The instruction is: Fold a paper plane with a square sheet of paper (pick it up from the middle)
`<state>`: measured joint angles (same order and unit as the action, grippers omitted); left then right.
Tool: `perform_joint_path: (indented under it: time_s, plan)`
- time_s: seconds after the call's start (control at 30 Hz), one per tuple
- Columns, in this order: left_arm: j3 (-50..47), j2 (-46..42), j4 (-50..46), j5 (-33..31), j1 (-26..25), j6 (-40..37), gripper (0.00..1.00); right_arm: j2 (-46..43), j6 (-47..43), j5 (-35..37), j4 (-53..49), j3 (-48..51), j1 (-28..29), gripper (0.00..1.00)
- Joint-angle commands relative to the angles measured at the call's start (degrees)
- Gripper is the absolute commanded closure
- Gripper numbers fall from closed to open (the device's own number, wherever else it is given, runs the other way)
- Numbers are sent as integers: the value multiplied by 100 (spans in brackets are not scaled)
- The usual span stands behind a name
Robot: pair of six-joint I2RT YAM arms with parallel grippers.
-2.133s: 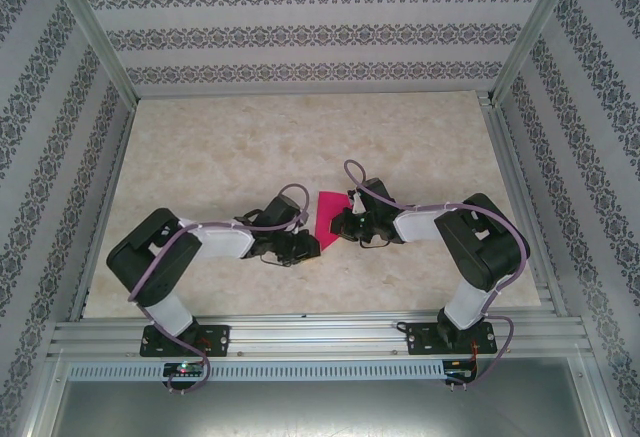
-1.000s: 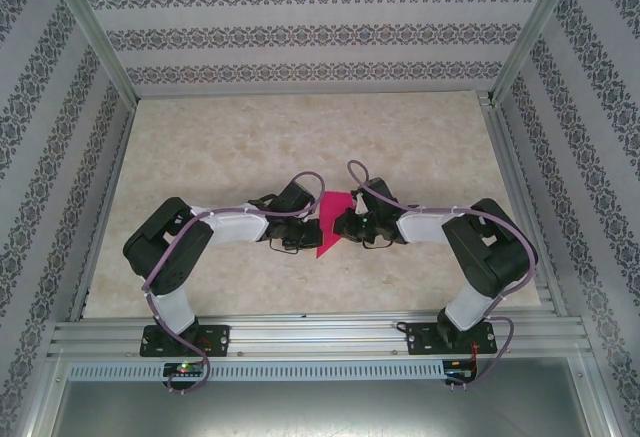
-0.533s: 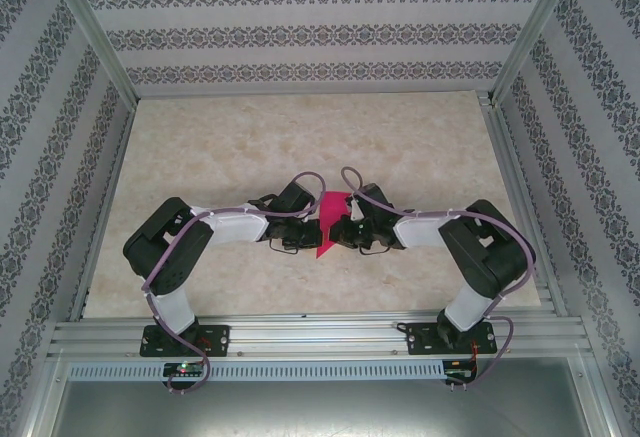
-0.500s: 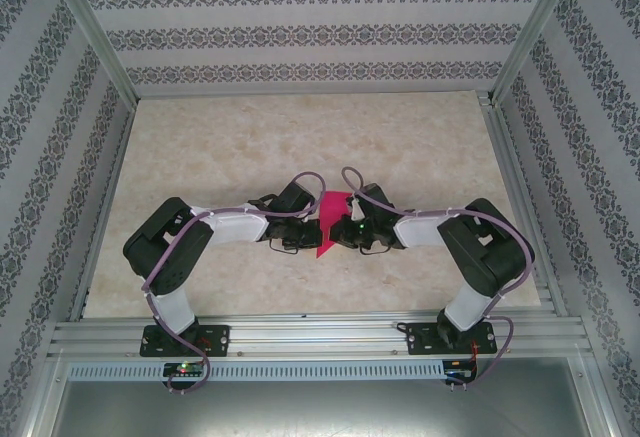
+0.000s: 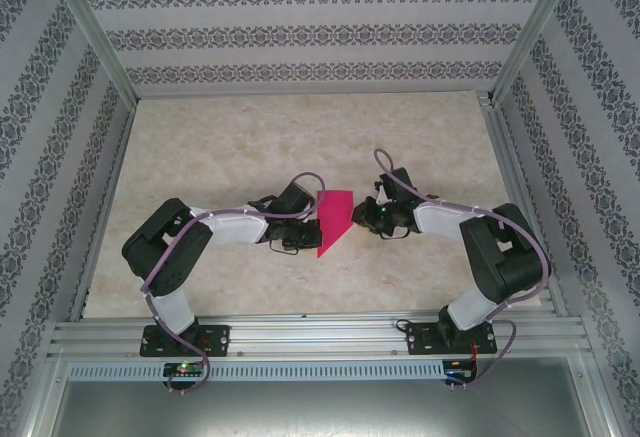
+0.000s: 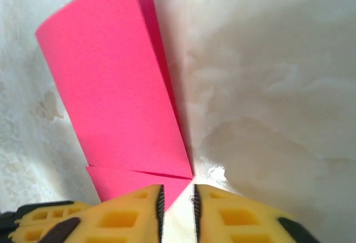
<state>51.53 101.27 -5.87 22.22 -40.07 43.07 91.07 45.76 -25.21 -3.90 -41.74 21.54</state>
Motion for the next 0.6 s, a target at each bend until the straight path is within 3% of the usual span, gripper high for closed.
perform_joint_path:
  time_s: [0.0,0.13,0.2,0.3,0.43,0.57]
  plan:
    - [-114,47,-565,-247,-46,26,87,-446,-454,190,-775,-213,-27,71]
    - [158,-276,-667,-142,-53,-106,82,-918,-239,179,-677,-19,-57,68]
    - [358,-554,-903,-195,-53,-188,77,-1267,35,139,-462,184,-29,60]
    - [607,-851,-1204,-548,-45,-314,71,-1605,205,257,-267,425,-12,55]
    - [960,-767,-1443,-607,-8,-533,70,-1559,200,191,-304,490,-23,52]
    - [987,-609,-1289,-513,-9,-557,72,-1229,434,-216,303,612,20,52]
